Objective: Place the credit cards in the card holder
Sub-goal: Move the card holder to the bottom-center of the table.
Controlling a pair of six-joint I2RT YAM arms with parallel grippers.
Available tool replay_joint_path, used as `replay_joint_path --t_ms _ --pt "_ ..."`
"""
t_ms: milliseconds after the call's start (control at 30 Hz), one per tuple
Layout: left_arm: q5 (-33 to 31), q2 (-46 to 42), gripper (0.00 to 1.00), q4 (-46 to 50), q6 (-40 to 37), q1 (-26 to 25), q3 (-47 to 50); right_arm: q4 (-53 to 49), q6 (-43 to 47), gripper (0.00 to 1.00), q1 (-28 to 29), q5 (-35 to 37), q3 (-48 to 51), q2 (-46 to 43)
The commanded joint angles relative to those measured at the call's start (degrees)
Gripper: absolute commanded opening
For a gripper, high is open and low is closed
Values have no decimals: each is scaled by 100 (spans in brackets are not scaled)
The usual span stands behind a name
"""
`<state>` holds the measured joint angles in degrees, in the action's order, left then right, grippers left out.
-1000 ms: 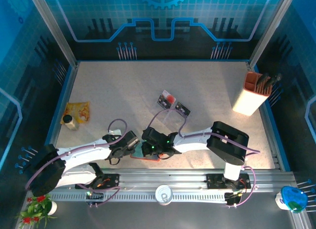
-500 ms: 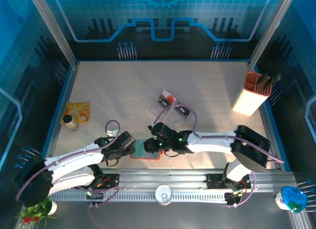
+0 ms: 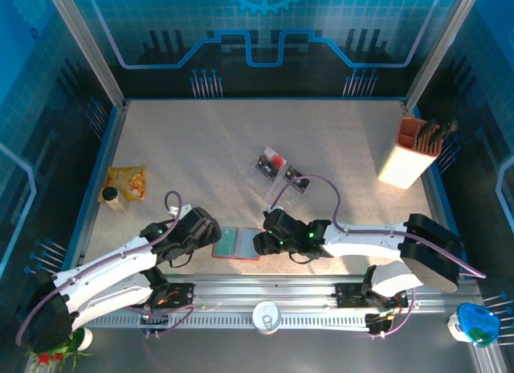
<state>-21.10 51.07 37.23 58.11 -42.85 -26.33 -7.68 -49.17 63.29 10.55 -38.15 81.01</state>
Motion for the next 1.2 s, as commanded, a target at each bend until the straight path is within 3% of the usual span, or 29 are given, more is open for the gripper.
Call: replay_joint_path --t_ms 0,233,300,433,533,833,1033,1167 --pt "149 124 99 20 -146 55 -137 66 155 62 -62 143 -147 282" --pt "294 383 99 -164 -209 59 -107 289 184 53 -62 23 -350 714" --pt "323 429 99 -196 -212 64 -86 248 215 43 -84 71 -370 766" --pt "367 461 99 -243 -214 64 -83 120 363 11 -252 123 -245 653" --pt "408 457 99 -294 -221 60 -76 10 599 0 -465 111 -115 452" --pt "880 492 99 -1049 -297 59 113 -89 1030 2 -898 -309 22 204" --pt "1115 588 99 -1372 -421 62 87 -94 811 35 -820 -319 239 -245" --pt "1220 650 99 -1553 -437 64 70 -257 690 39 -719 -151 291 -832"
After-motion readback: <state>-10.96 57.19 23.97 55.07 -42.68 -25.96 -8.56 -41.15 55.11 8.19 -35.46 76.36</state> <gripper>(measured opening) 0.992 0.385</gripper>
